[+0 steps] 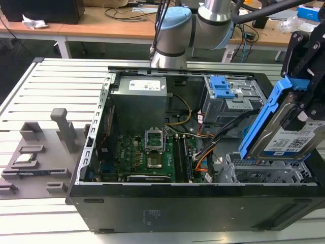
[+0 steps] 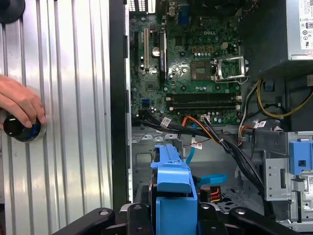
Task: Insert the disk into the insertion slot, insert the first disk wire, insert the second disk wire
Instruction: 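Insert the disk into the insertion slot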
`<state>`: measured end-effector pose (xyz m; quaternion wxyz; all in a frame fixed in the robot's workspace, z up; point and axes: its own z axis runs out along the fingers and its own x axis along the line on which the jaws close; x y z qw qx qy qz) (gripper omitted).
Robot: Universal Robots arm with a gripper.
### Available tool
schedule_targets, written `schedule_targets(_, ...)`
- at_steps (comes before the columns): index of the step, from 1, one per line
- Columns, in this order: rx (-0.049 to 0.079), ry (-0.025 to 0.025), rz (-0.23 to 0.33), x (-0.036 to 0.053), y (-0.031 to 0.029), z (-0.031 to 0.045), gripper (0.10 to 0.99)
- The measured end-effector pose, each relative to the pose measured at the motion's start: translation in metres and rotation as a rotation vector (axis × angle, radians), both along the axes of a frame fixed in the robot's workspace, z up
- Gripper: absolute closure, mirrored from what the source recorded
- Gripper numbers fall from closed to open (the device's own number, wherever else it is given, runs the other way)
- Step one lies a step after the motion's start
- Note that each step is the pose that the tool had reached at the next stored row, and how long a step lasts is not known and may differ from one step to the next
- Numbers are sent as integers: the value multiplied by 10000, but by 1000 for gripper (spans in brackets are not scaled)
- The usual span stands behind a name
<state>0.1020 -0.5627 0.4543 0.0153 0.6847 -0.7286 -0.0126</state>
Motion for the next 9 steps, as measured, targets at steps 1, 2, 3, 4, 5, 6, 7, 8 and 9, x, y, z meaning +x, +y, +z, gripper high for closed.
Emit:
schedule_targets(1, 1, -1, -1, -3, 3, -13, 725)
schedule_targets(2, -3, -1, 1, -6, 10, -43, 725)
schedule_targets(3, -6, -1, 4, -7, 19, -76, 725)
schedule_targets(4, -7, 0, 9, -7, 28, -92, 725)
schedule_targets(5, -7, 0, 14, -8, 36, -105, 725)
schedule_targets(6, -8, -1, 16, -7, 47, -121, 725)
schedule_targets(7, -12, 0, 17, -7, 59, -136, 725)
schedule_targets(8, -23, -1, 18, -7, 73, -158, 725)
schedule_targets(9, -28, 0, 17, -7, 81, -171, 725)
